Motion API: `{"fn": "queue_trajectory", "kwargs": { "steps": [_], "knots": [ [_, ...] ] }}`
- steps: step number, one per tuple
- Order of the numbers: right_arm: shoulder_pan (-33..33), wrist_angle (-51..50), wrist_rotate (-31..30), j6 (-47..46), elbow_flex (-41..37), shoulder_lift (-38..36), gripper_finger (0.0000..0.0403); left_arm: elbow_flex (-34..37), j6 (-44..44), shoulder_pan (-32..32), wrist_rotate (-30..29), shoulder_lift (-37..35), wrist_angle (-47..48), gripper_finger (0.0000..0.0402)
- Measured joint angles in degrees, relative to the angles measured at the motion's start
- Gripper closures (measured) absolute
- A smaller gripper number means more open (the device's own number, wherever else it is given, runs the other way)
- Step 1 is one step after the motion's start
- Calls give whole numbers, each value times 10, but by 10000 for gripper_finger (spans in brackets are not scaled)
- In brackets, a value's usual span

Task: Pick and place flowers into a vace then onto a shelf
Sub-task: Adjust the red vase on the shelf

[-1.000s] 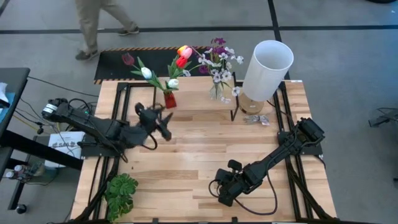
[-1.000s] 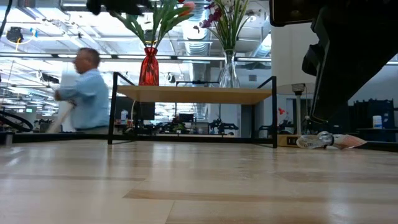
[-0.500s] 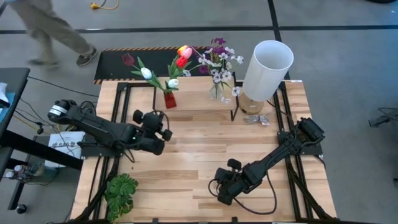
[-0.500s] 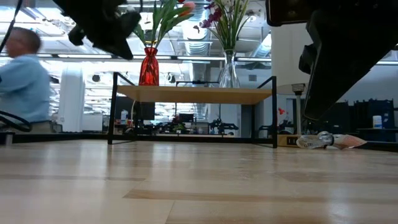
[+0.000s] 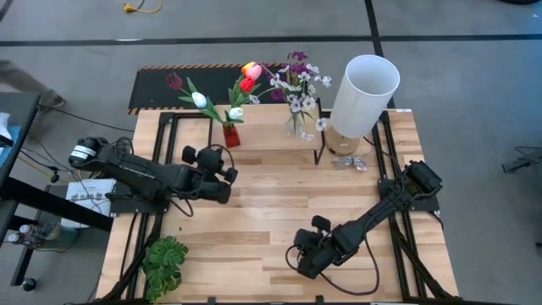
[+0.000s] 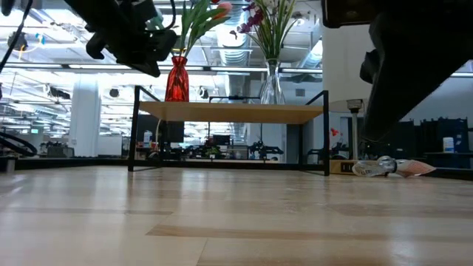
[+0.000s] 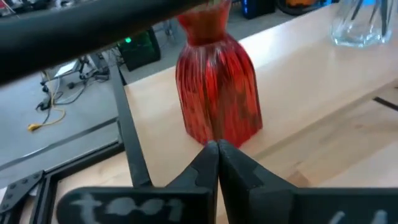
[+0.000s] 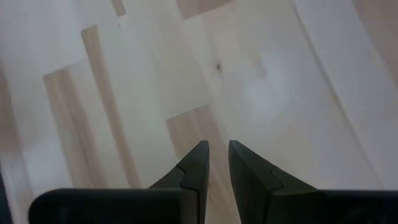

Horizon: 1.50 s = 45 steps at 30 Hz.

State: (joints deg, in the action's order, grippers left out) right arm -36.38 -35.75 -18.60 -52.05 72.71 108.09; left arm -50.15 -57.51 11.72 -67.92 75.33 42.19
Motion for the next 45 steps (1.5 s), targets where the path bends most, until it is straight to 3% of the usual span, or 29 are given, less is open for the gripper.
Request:
{"fn": "queue_trajectory", "kwargs": {
  "steps": [12,45],
  "knots": [
    [0,2,-25,0,0,0,349,0,118,-54,56,4,-110,401],
    [-3,45,-25,-20,-33,0,349,0,271,-189,184,4,-248,401]
  ]
}}
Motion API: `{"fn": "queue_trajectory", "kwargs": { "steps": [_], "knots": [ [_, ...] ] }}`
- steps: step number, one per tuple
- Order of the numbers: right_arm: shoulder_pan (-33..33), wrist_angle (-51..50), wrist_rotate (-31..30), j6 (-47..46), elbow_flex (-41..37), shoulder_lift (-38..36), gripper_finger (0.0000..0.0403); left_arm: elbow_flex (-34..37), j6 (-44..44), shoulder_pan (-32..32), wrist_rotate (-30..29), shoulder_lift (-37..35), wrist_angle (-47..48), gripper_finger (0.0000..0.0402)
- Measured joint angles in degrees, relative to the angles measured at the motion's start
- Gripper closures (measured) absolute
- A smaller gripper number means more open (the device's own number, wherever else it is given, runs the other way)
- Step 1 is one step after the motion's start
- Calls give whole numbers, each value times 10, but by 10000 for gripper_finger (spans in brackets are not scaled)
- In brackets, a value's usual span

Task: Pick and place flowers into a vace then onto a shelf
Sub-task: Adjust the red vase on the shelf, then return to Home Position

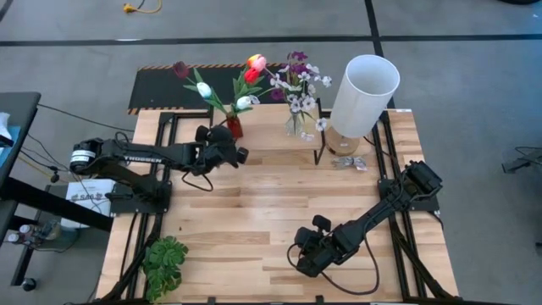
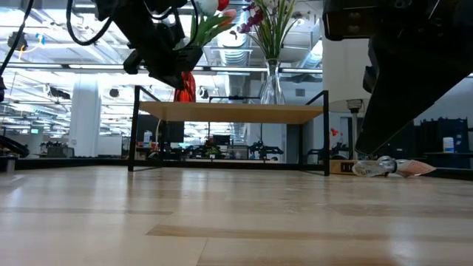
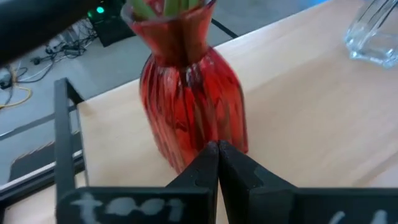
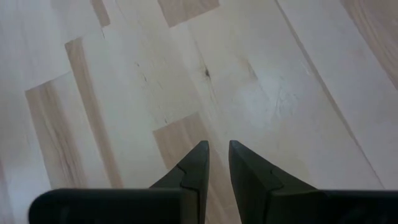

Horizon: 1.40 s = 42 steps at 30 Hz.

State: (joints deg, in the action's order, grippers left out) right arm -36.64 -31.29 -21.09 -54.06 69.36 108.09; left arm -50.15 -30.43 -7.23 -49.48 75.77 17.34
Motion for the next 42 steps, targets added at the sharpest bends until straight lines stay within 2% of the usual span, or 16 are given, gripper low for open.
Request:
{"fn": "queue_trajectory", "kwargs": {
  "steps": [8,12,17,20,22,25,27,29,30,32,36,39,42],
  "knots": [
    [4,-4,0,1,0,0,349,0,22,-16,27,0,-29,401],
    [14,-38,0,9,0,-1,349,0,16,10,47,-11,-27,401],
    [39,-105,2,81,0,-28,358,0,7,57,98,-52,-27,401],
    [63,-142,21,155,0,-65,384,0,23,74,232,-86,-20,401],
    [84,-157,73,227,0,-93,398,0,36,80,349,-106,-15,401],
    [127,-155,227,338,0,-139,396,0,39,88,500,-128,-27,401],
    [161,-140,332,377,0,-172,399,0,27,88,592,-135,-77,401],
    [197,-124,404,389,10,-210,401,0,15,93,652,-143,-142,401],
    [215,-109,419,388,21,-230,401,0,15,96,666,-146,-189,401],
    [247,-84,412,383,47,-273,402,0,28,101,674,-156,-275,401],
    [275,-1,335,431,98,-369,402,0,73,101,671,-192,-400,401],
    [267,56,249,501,123,-447,402,-3,122,93,649,-243,-409,401],
    [245,83,155,561,124,-524,402,-14,182,85,604,-310,-369,401]
  ]
}}
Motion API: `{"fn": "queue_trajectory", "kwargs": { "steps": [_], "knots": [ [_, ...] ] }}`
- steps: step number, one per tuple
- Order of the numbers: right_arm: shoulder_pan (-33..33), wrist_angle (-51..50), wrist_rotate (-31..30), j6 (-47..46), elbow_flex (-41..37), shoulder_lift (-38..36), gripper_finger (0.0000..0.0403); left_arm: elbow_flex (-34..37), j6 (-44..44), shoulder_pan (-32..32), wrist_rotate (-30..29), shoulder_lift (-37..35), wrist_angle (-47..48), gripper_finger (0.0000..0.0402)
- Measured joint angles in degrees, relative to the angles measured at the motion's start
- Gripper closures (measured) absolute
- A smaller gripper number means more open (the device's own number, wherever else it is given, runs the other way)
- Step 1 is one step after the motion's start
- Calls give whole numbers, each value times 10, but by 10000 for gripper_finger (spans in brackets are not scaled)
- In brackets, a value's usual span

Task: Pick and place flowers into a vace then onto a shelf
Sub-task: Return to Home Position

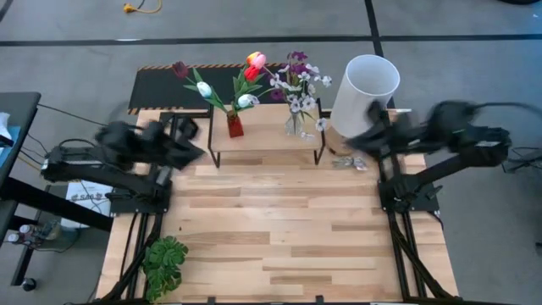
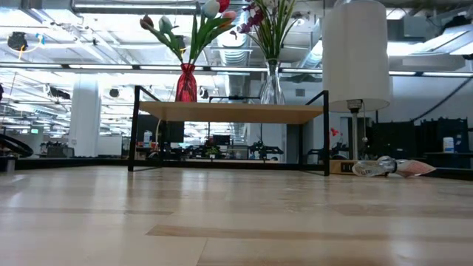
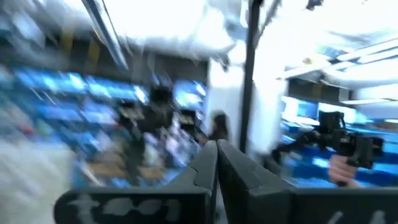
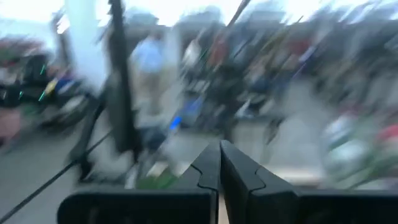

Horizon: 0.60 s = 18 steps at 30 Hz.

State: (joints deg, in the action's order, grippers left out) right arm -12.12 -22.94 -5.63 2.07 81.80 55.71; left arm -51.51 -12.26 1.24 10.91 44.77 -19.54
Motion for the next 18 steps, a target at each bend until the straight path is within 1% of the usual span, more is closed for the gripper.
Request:
{"fn": "queue_trajectory", "kwargs": {
  "steps": [3,6,9,11,18],
  "knots": [
    [-18,-8,-87,24,-6,-62,402,-5,56,-8,-36,-71,40,401],
    [-33,-10,-139,24,-45,-127,403,-5,92,-10,-88,-143,94,401],
    [-43,4,-168,9,-99,-196,403,-6,107,-10,-155,-204,144,401],
    [-44,22,-191,9,-137,-241,403,-6,108,-10,-185,-230,173,401],
    [-42,82,-202,-5,-263,-370,403,-5,114,-10,-225,-280,234,401]
  ]
}}
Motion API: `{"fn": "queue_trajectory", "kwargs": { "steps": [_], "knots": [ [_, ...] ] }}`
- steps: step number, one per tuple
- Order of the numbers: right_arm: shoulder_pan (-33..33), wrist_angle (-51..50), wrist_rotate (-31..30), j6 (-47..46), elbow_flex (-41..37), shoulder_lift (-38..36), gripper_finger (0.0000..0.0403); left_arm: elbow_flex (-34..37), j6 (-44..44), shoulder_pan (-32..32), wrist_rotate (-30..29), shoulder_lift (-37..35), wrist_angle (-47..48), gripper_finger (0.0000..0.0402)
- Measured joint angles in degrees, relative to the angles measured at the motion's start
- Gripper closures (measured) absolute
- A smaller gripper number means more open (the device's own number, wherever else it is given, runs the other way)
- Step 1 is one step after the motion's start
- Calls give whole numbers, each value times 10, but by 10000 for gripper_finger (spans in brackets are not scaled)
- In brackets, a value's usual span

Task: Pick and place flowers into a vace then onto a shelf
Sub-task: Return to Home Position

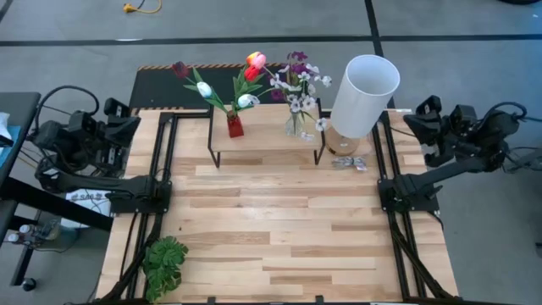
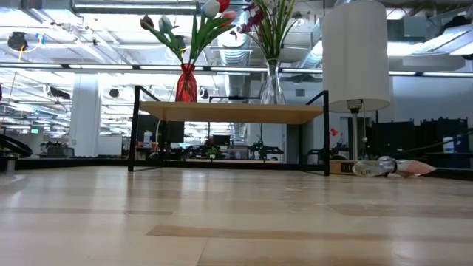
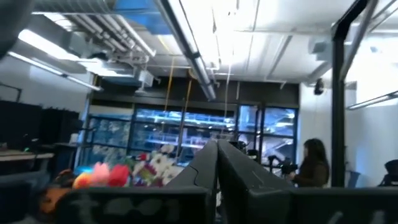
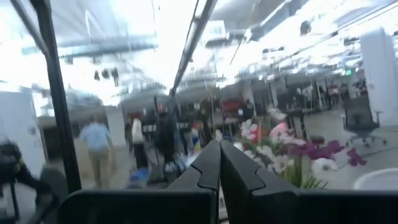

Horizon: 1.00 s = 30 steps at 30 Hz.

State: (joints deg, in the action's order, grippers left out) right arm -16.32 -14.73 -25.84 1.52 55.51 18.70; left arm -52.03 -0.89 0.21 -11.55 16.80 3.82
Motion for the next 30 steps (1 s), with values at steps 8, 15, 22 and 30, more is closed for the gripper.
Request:
{"fn": "queue_trajectory", "kwargs": {
  "steps": [8,15,22,30],
  "knots": [
    [0,20,-19,-29,-88,-118,403,6,0,0,-22,-63,33,401],
    [0,23,-48,-48,-138,-185,403,36,-8,0,-48,-135,61,401],
    [14,37,-66,-79,-184,-184,403,69,-16,0,-40,-164,67,401],
    [22,211,-10,-164,-339,-179,403,221,-86,0,-15,-159,-94,401]
  ]
}}
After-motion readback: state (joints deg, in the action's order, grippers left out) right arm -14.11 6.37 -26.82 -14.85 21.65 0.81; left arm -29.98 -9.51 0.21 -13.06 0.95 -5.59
